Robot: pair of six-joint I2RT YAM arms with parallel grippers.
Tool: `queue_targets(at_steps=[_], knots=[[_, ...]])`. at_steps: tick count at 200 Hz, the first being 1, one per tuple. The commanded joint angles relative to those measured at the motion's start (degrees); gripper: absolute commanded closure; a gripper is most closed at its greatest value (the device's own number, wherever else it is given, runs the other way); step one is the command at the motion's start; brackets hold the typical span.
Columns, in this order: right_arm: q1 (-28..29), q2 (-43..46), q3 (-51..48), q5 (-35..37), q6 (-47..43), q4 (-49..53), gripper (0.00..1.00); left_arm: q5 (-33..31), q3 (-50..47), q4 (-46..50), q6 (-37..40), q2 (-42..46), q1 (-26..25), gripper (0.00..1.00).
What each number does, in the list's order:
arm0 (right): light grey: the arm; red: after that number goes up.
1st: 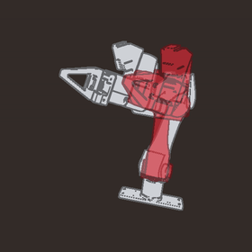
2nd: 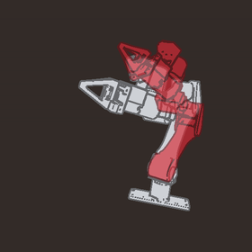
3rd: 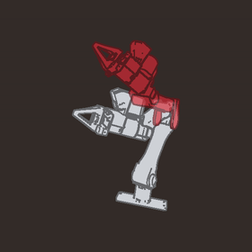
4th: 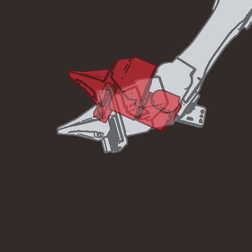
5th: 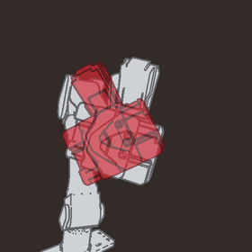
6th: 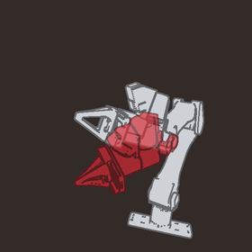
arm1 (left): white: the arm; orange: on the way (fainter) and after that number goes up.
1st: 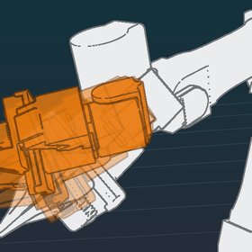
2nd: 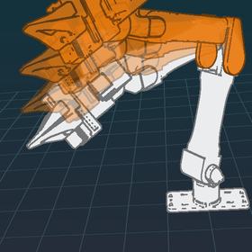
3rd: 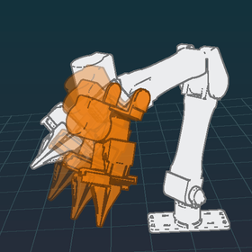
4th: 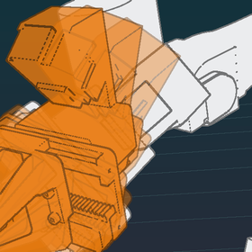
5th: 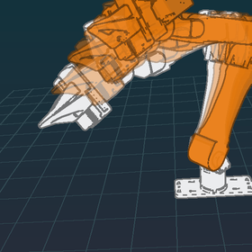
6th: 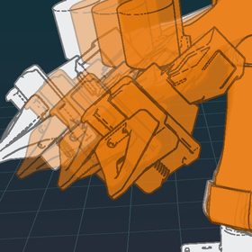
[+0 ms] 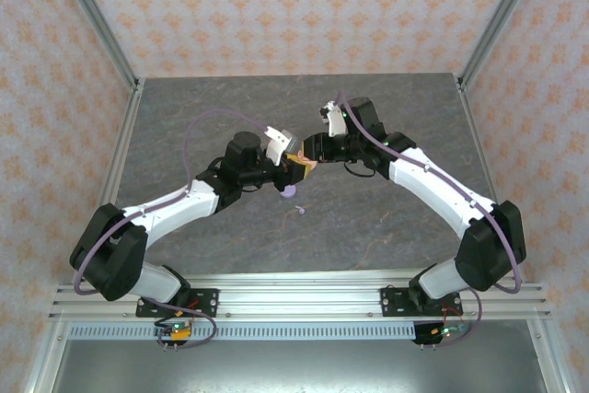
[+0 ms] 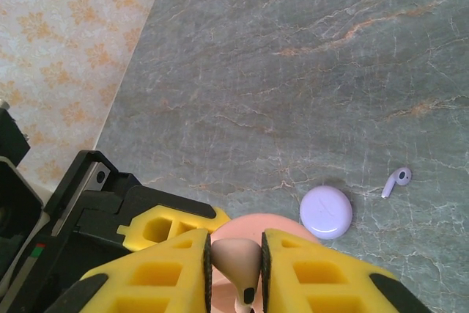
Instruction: Insert the wireless bluetooth earbuds into the charging case
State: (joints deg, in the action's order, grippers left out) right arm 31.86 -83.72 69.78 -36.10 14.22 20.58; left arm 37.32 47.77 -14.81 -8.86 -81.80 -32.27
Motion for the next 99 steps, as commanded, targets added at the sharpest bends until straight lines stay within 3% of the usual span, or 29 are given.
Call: queue_targets(at_steps=[1,99], knots=[[0.7,0.2,1.7,2.6,-1.6,1.9,0.76,1.6,2.8,-0.9,-1.0,-0.2,-0.6,0.80],[1.4,0.3,1.9,4.4,-3.0,3.3,0.73,0.0,4.7,-0.6,-4.0,-1.3,-0.4,0.80]])
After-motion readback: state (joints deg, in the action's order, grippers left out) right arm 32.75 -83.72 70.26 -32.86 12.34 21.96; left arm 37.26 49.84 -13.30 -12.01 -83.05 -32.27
